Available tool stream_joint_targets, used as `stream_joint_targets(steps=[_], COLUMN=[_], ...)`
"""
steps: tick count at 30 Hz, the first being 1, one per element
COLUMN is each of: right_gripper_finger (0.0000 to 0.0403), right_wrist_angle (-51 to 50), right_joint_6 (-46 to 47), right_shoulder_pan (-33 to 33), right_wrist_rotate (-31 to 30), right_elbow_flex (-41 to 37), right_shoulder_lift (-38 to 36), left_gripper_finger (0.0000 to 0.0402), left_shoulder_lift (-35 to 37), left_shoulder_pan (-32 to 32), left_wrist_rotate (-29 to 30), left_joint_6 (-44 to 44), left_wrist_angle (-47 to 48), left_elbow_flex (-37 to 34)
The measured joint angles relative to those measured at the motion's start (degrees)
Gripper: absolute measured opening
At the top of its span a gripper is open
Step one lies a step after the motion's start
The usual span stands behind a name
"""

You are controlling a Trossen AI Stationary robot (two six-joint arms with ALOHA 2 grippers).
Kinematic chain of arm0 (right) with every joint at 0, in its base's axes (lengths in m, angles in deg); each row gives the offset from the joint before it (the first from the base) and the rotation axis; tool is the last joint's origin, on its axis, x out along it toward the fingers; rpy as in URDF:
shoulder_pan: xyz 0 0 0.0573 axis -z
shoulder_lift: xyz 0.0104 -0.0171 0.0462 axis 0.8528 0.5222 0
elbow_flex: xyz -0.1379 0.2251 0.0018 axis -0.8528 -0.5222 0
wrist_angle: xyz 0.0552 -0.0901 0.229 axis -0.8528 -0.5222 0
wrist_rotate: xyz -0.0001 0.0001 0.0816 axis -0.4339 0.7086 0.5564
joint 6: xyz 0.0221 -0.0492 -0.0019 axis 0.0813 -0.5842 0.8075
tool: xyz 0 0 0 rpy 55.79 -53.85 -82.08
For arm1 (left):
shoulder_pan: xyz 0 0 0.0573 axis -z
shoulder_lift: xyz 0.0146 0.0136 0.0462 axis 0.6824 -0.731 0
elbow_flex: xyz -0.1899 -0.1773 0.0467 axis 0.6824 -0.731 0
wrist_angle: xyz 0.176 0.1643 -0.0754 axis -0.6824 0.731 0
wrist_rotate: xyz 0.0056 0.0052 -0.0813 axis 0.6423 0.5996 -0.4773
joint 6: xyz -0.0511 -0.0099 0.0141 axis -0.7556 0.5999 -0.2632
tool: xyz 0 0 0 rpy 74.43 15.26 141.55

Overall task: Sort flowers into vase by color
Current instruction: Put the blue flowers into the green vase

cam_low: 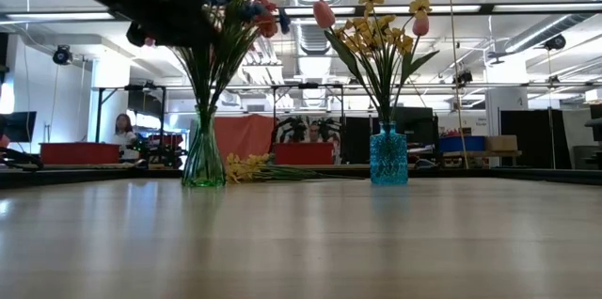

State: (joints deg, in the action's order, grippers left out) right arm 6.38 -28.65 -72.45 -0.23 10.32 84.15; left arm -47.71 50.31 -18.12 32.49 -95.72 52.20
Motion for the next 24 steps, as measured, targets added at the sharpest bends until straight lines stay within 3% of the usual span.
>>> stream_joint_targets(steps=[5,11,24], right_gripper_finger=[0.0292,0.0292,0.0269], right_wrist_angle=[-2.37,-2.68,-3.97], right_joint_6=[0.63,1.70,2.16], right_shoulder_pan=[0.00,0.12,1.21], right_wrist_rotate=[-4.71,-5.68,-5.66], right_elbow_flex=[0.02,0.02,0.07], right_shoulder_lift=[0.01,0.02,0.02], left_gripper_finger=[0.0211,0.0228,0.0247], left_shoulder_lift=[0.54,0.58,0.47], left_shoulder_pan=[1.34,1.98,3.21], left_wrist_rotate=[0.00,0.00,0.00], left_joint_6=[0.85,1.75,-4.61], left_wrist_angle=[1.44,4.46,27.24], left_elbow_flex=[0.00,2.14,12.56])
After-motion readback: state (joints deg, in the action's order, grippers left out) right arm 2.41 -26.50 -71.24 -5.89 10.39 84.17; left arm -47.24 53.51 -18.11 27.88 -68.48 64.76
